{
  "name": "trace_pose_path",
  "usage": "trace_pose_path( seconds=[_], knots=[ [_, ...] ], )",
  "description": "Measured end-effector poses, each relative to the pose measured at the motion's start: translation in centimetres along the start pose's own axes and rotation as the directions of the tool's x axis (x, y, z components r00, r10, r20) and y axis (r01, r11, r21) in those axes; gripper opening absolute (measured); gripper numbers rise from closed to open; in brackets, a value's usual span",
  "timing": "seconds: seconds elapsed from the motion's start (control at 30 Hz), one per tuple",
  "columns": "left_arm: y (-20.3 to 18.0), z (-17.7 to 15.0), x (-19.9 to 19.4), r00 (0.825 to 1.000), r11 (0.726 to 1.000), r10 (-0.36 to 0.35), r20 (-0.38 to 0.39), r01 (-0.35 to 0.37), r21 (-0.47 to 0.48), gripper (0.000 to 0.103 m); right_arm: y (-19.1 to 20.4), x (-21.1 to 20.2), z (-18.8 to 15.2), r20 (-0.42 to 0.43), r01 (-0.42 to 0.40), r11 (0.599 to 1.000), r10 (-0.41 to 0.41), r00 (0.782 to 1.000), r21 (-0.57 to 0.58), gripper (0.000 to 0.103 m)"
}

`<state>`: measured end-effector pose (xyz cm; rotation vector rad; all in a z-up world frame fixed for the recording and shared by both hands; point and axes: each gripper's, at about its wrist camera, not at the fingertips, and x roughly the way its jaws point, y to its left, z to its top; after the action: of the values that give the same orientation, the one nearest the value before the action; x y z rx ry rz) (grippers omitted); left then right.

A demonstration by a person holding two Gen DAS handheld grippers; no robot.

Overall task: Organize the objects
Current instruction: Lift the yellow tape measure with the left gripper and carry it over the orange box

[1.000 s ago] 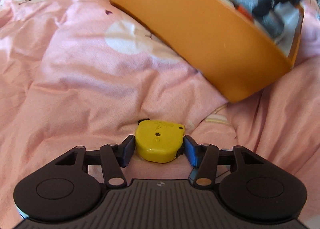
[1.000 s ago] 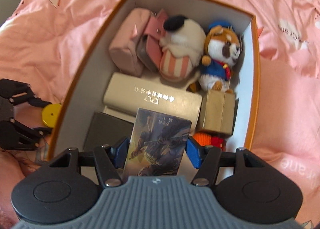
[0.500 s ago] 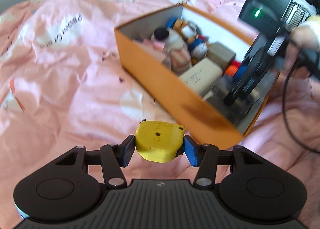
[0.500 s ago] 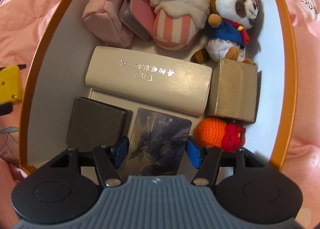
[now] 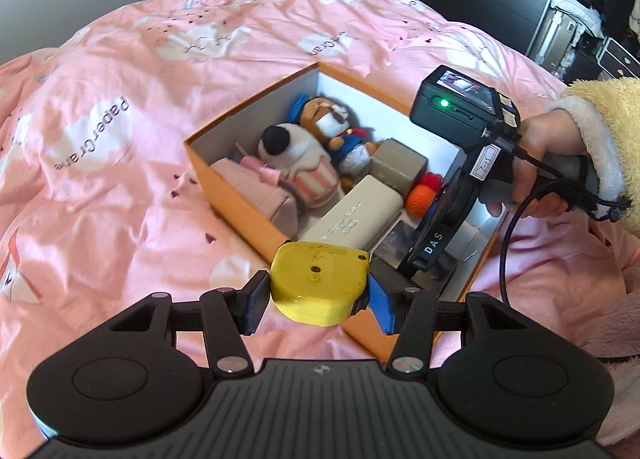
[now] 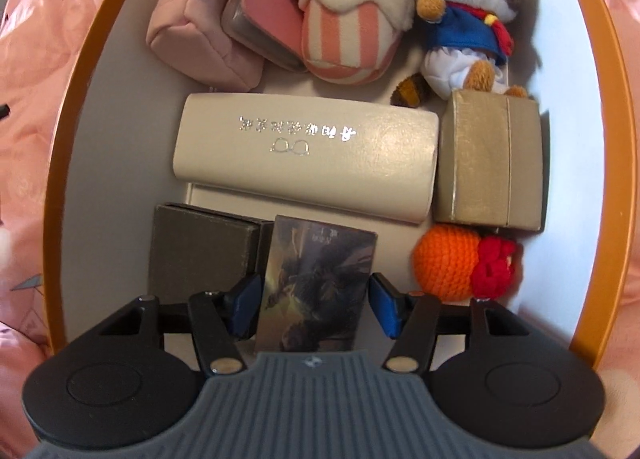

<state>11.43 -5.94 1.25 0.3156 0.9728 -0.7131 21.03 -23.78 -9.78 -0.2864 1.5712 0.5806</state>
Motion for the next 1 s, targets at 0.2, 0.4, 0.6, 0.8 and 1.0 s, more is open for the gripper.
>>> trace_pose_path(
  seconds=[0.2, 0.4, 0.6, 0.8, 1.0],
  knots=[
    [-1.1, 1.0, 0.4, 1.000, 0.999, -0.017, 0.009, 0.016, 0.032, 0.060, -0.7, -0.3, -0.9, 0.004, -0.032, 0.998, 0.032, 0.999, 0.045, 0.048],
    [-2.4, 1.8, 1.4, 0.999, 0.997, -0.041, -0.002, 0.041, 0.065, 0.060, -0.4, -0.9, -2.1, 0.041, -0.009, 0.999, 0.008, 0.999, 0.042, 0.043],
    [-4.0, 3.1, 3.5, 0.994, 0.993, -0.107, -0.016, 0.107, 0.052, 0.060, 1.0, -7.4, -5.3, 0.288, 0.070, 0.997, -0.058, 0.956, -0.030, 0.042],
    [-6.7, 4.6, 6.9, 0.981, 0.981, -0.191, -0.040, 0.192, 0.037, 0.060, 0.2, -13.1, -6.0, 0.515, 0.183, 0.983, -0.157, 0.843, -0.001, 0.038],
    [-8.0, 5.9, 11.8, 0.946, 0.954, -0.298, -0.126, 0.295, -0.046, 0.060, -1.3, -13.5, -5.8, 0.540, 0.171, 0.985, -0.154, 0.827, 0.020, 0.032]
  ],
)
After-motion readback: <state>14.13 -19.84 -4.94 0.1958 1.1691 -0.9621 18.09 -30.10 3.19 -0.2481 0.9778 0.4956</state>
